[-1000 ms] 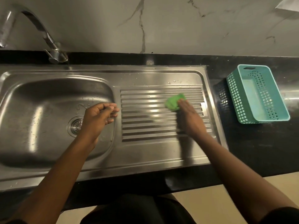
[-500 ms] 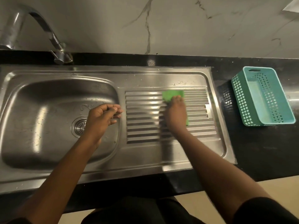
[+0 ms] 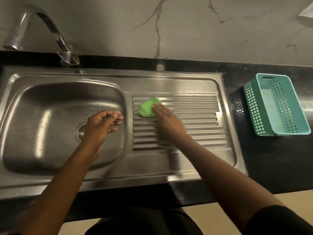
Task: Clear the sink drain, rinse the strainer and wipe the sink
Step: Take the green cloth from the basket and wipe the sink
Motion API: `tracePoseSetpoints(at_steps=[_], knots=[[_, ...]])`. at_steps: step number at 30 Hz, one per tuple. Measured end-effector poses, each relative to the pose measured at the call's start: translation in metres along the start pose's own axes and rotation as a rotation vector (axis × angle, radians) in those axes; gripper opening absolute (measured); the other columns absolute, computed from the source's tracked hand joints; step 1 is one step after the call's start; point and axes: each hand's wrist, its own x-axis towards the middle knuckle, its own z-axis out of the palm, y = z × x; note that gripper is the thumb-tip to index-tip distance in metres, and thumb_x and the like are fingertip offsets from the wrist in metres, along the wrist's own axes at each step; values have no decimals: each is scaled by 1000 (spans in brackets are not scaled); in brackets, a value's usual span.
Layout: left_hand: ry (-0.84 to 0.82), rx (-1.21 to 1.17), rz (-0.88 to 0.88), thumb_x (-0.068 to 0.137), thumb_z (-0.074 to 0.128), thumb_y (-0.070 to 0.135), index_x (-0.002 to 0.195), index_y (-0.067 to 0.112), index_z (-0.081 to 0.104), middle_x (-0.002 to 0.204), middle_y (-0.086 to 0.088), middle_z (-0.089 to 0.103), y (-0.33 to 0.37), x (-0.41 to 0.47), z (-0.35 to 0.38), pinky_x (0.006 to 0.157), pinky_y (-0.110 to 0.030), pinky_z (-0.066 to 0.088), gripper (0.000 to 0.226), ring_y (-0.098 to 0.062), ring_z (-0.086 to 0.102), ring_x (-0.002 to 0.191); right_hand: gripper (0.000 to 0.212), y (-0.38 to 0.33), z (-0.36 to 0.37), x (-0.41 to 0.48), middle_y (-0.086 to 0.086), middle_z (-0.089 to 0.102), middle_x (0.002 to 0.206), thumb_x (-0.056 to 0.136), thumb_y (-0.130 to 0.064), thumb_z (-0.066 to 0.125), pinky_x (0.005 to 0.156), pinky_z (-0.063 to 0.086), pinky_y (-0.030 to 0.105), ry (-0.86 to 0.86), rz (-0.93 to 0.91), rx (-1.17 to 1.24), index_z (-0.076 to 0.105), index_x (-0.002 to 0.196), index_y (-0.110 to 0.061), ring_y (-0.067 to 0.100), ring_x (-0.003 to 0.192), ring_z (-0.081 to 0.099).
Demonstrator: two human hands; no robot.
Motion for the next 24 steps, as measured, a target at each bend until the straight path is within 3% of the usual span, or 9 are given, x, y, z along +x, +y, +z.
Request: tracePoseSetpoints(at_steps=[4, 6, 7, 9, 11, 14, 17, 20, 24], knots=[[-18, -7, -12, 105, 62, 16, 114, 11, 77, 108, -7, 82, 2, -2, 11, 102, -48, 57, 18, -35, 74, 114, 58, 87, -39, -41, 14, 42, 163, 100, -8, 57, 128, 25, 39, 94, 260, -94, 44, 156, -6, 29, 155, 35], [-27, 0, -12, 105, 61, 17, 114, 11, 77, 109, -8, 82, 3, -2, 15, 104, -50, 56, 19, -33, 74, 114, 55, 118, -61, -55, 15, 42, 163, 102, -5, 50, 126, 32, 44, 85, 376, -114, 43, 156, -8, 30, 153, 39], [-32, 3, -10, 106, 61, 17, 114, 12, 77, 110, -8, 82, 3, -2, 17, 104, -51, 56, 19, -33, 74, 114, 49, 128, -71, -56, 19, 49, 157, 102, -5, 47, 120, 41, 48, 71, 415, -115, 48, 151, -8, 34, 147, 47], [-37, 3, -10, 105, 61, 18, 113, 12, 77, 109, -7, 82, 5, -1, 18, 104, -51, 56, 19, -32, 74, 114, 32, 139, -85, -49, 26, 68, 127, 103, -9, 43, 93, 57, 51, 125, 492, -121, 59, 131, -8, 43, 115, 68], [-35, -4, -15, 105, 61, 18, 113, 13, 78, 108, -5, 82, 5, 0, 18, 104, -50, 56, 19, -31, 75, 114, 24, 143, -97, -37, 26, 73, 101, 101, -14, 44, 72, 53, 44, 311, 625, -91, 63, 113, -7, 44, 90, 70], [-33, -9, -19, 106, 61, 18, 113, 13, 77, 108, -5, 83, 6, 2, 16, 105, -51, 56, 19, -31, 75, 113, 19, 144, -108, -25, 17, 70, 89, 98, -17, 43, 66, 38, 35, 559, 667, -23, 59, 106, -14, 36, 72, 60], [-24, -6, -24, 105, 61, 17, 114, 12, 77, 108, -6, 82, 5, 5, 12, 105, -53, 55, 19, -32, 75, 112, 19, 143, -105, -5, 17, 66, 104, 101, -15, 40, 70, 43, 39, 520, 640, -6, 56, 112, -15, 38, 85, 63], [-20, -1, -18, 105, 62, 17, 112, 13, 77, 105, -4, 83, 7, 10, 5, 104, -51, 56, 18, -32, 75, 111, 28, 140, -82, 15, 28, 64, 123, 106, -13, 40, 92, 51, 51, 288, 679, 15, 59, 123, -4, 46, 112, 63], [-15, -1, -10, 105, 61, 18, 113, 14, 78, 107, -3, 83, 6, 17, -5, 101, -48, 58, 19, -29, 76, 110, 38, 108, -47, 38, 28, 46, 152, 103, -10, 40, 120, 35, 54, 239, 766, -27, 52, 136, 3, 44, 145, 40]])
